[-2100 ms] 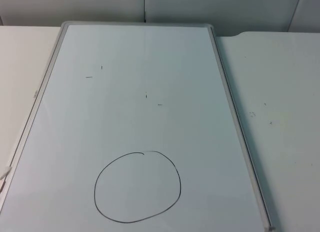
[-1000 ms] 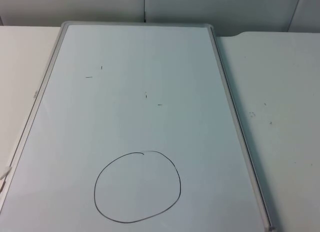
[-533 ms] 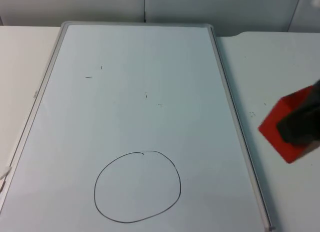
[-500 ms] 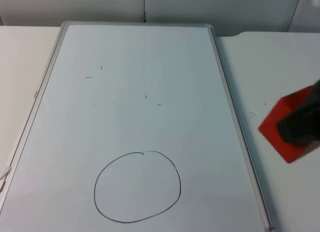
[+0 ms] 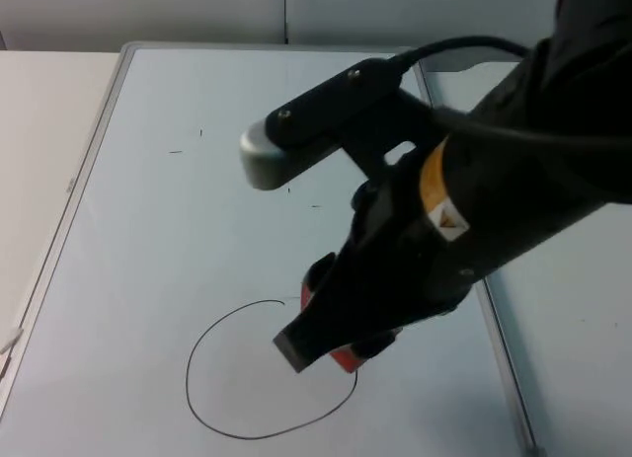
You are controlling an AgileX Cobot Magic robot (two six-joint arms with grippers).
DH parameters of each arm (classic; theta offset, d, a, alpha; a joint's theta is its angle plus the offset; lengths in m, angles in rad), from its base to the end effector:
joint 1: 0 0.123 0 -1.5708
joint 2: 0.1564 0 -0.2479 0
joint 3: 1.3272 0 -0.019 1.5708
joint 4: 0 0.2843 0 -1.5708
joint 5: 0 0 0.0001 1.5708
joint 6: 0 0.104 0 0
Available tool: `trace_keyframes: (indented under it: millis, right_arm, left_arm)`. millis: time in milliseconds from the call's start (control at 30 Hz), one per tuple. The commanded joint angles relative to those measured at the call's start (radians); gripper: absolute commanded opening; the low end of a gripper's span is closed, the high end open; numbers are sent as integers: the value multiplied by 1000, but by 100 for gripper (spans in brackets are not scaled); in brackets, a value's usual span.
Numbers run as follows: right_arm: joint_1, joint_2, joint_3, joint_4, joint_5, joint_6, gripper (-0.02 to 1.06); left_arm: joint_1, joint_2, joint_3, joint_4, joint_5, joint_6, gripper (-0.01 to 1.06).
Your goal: Pick up one cube with the left hand and another cube with the right hand. First place the cube in the right hand at the target position, then stack the cube in the left hand on top.
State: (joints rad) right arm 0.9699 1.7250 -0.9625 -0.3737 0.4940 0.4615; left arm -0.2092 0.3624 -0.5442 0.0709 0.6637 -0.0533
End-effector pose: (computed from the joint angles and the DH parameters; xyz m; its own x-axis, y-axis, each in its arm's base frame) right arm 0.2140 0.2803 0.1030 -0.6088 -0.6639 -0.4343 -0.6990 0.7078 -0.1022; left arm 0.1473 -0.0266 0.2999 -0.3746 0.0822 -0.9235 0.1690 0.9854 0.0191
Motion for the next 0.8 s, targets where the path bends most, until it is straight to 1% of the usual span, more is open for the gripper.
trace_keyframes:
  millis: [0, 100, 167, 267, 467, 767]
  right_arm:
    - [6, 71, -45, -10, -41, 6, 0]
    - [6, 107, -66, -14, -45, 6, 0]
    - [6, 142, -85, -14, -73, 6, 0]
    - [6, 175, -106, -11, -85, 6, 0]
    - [6, 251, -146, 13, -85, 6, 0]
    - [6, 299, -146, 15, -104, 6, 0]
  left_arm:
    - [-7, -7, 1, -1, -6, 1, 2]
    - [-7, -7, 1, -1, -6, 1, 2]
    - [-7, -7, 1, -1, -6, 1, 2]
    - [-7, -7, 1, -1, -6, 1, 2]
    - [-7, -7, 1, -1, -6, 1, 2]
    - [-7, -7, 1, -1, -6, 1, 2]
